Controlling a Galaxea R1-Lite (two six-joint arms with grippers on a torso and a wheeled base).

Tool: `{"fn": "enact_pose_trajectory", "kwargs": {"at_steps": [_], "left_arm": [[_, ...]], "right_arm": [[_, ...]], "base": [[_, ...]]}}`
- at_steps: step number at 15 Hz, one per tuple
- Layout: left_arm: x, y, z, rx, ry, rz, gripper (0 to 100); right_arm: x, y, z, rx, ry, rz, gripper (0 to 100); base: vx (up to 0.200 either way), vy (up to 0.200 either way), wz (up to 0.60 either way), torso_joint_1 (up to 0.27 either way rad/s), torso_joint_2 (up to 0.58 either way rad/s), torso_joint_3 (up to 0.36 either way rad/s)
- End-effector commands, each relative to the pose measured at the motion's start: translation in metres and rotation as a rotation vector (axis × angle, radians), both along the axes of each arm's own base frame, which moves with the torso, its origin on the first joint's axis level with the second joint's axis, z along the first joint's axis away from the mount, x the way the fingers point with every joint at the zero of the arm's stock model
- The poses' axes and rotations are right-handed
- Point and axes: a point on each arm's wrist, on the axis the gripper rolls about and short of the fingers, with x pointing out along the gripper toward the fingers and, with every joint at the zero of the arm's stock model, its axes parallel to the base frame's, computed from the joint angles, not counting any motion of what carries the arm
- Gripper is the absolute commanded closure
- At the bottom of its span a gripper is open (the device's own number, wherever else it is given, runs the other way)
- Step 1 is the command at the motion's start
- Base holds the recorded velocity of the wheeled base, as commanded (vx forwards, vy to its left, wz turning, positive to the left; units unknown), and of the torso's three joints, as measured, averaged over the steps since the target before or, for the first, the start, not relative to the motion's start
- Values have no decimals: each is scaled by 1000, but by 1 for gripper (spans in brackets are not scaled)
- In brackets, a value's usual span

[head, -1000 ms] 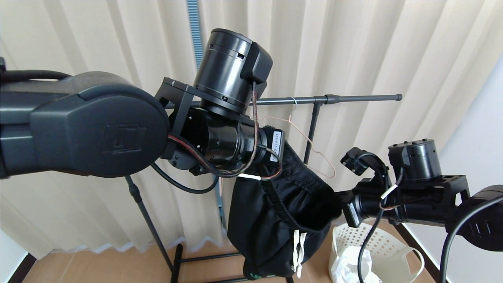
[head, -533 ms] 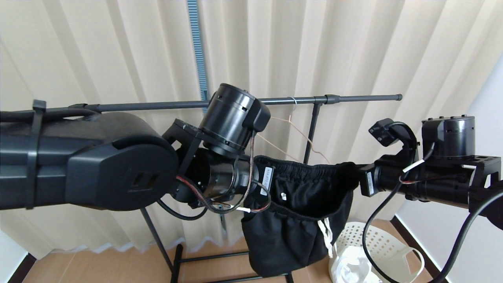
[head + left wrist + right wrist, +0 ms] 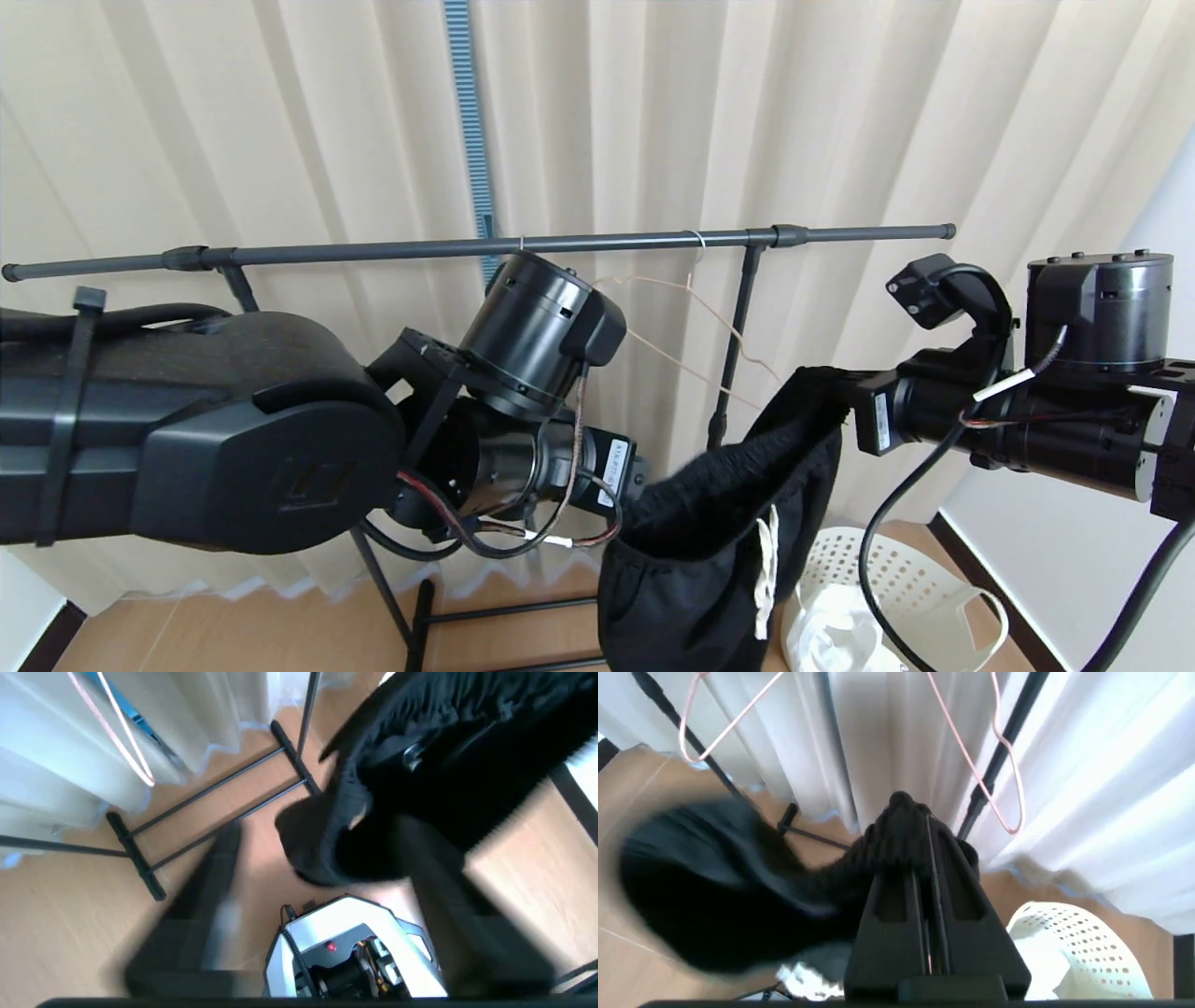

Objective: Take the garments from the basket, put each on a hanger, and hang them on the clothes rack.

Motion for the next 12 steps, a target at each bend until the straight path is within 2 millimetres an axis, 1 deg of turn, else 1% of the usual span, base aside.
{"fn": "enact_pose_trajectory", "kwargs": {"at_steps": [1, 4, 5, 7, 8, 10, 12], "left_arm": [[-6, 9, 8, -14, -13, 5, 0], [8, 22, 11, -21, -20, 67, 0], [15, 27, 11, -22, -21, 93, 0], [31, 32, 8, -18, -19, 136, 0], [40, 34, 6, -18, -18, 160, 0], [70, 37, -1, -16, -21, 223, 0], [87, 38, -5, -17, -26, 254, 0]], "right_arm": [[-4, 4, 2, -7, -14, -5, 100], [-13, 13, 5, -27, -30, -14, 100], [-16, 14, 7, -28, -40, -16, 100], [-21, 13, 10, -26, -52, -14, 100], [-22, 12, 10, -27, -53, -13, 100], [-22, 14, 9, -28, -50, -7, 100], [-23, 14, 9, -28, -50, -7, 100]], "base": [[0, 0, 0, 0, 0, 0], [0, 0, 0, 0, 0, 0], [0, 0, 0, 0, 0, 0], [0, 0, 0, 0, 0, 0], [0, 0, 0, 0, 0, 0], [0, 0, 0, 0, 0, 0], [0, 0, 0, 0, 0, 0]]}}
